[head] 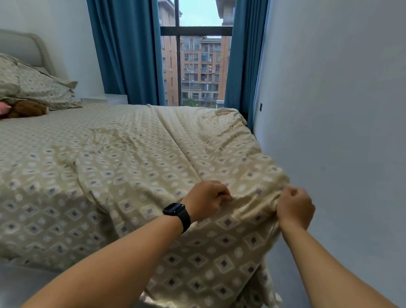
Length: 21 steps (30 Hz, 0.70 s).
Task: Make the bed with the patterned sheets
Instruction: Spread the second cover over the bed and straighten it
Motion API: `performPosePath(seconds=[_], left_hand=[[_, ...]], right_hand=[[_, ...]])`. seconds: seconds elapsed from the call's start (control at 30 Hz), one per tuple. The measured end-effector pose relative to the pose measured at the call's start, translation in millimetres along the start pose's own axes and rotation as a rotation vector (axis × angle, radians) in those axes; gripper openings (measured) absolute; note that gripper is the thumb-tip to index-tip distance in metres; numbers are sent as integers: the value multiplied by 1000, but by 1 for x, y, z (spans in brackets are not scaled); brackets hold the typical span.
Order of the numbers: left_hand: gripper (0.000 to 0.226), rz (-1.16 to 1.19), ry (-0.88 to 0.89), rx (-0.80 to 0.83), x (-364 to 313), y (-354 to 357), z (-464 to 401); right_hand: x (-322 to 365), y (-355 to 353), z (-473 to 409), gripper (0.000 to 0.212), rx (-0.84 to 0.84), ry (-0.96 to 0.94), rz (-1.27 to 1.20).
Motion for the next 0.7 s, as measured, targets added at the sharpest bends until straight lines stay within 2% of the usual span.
performPosePath(seconds=[0.07, 0.1, 0.27, 0.33, 0.37, 0.4, 0.47, 0.5, 0.53, 0.57, 0.6, 0.63, 0.7], left_hand=[[15, -89, 16, 122, 2, 27, 4], [17, -118, 31, 134, 2, 34, 6], [14, 9, 64, -146, -17, 10, -7], [12, 56, 56, -195, -17, 7, -11], [12, 69, 45, -184, -17, 13, -11], [12, 68, 29, -154, -14, 20, -10], [15, 25, 9, -52, -10, 41, -8], [16, -8, 12, -12, -9, 50, -8], [16, -33, 15, 6, -10, 56, -9], [17, -42, 21, -2, -11, 58, -10], [17, -33, 22, -23, -12, 57, -14], [16, -14, 18, -54, -14, 55, -18], [16, 32, 22, -131, -19, 50, -24]], right_hand=[[-44, 20, 4, 37, 232, 213, 174], [-47, 21, 5, 39, 242, 232, 191], [44, -27, -6, 34, -124, -210, -93], [43, -33, -9, 34, -128, -239, -184], [25, -26, -14, 34, -63, -169, -205], [4, -12, -14, 36, 77, -38, -236], [-47, 25, 8, 47, 516, 335, -314], [-65, 37, 29, 48, 749, 458, -278], [-73, 43, 47, 42, 941, 495, -228], [-75, 48, 53, 34, 1040, 485, -195], [-74, 48, 47, 28, 1026, 477, -208], [-69, 45, 33, 25, 917, 459, -276], [-56, 26, -10, 28, 507, 365, -433]])
Point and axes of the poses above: each hand's wrist, its own z-axis away from the middle knuckle, its own y-axis out of the palm, x = y × z, the point moved 8 cm from there along -z, towards the middle knuckle, and after that the axes turned 5 degrees about -y, right-handed, at the moved point
